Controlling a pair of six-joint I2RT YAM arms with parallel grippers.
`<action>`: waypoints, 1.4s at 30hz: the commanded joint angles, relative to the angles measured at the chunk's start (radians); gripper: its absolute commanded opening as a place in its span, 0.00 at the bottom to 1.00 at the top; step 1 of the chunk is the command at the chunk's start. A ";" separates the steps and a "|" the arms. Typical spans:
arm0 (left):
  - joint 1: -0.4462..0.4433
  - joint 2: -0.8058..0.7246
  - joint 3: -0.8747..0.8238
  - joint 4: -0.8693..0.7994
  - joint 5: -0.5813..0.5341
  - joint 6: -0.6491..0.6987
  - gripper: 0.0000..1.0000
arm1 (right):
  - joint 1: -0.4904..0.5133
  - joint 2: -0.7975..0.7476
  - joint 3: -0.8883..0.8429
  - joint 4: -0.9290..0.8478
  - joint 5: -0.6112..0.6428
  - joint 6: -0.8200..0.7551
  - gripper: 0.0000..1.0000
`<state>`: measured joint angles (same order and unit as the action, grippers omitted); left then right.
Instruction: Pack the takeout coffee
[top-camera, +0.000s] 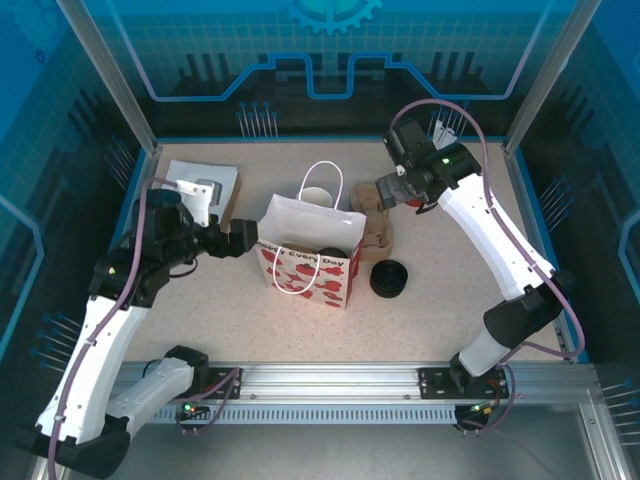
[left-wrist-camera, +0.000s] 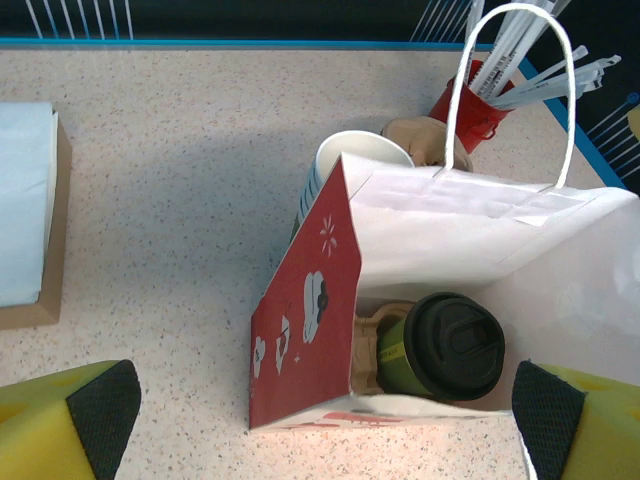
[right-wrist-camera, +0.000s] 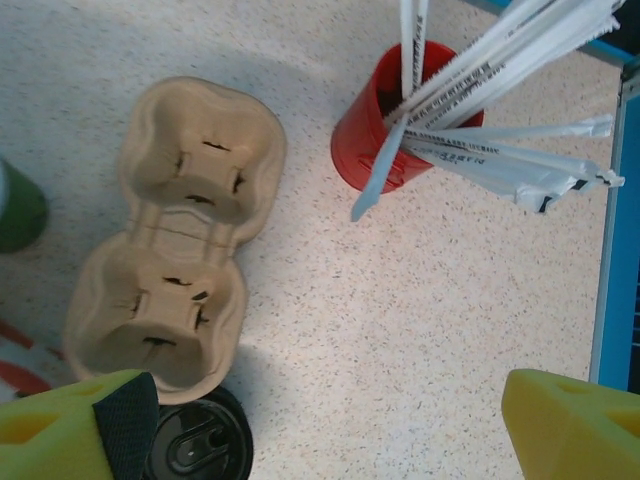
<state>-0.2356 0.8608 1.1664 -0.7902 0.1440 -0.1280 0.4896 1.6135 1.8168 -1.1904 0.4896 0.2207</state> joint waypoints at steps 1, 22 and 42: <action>0.007 -0.045 -0.043 0.067 -0.031 -0.032 0.99 | -0.039 -0.023 -0.055 0.116 -0.008 -0.005 0.91; 0.007 -0.078 -0.060 0.053 -0.052 -0.033 0.99 | -0.137 0.157 -0.129 0.371 -0.005 -0.059 0.86; 0.007 -0.068 -0.054 0.062 -0.053 -0.032 0.99 | -0.146 0.139 -0.148 0.355 0.062 -0.082 0.14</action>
<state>-0.2356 0.7910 1.1095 -0.7528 0.1009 -0.1562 0.3538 1.7821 1.6810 -0.8288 0.5171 0.1471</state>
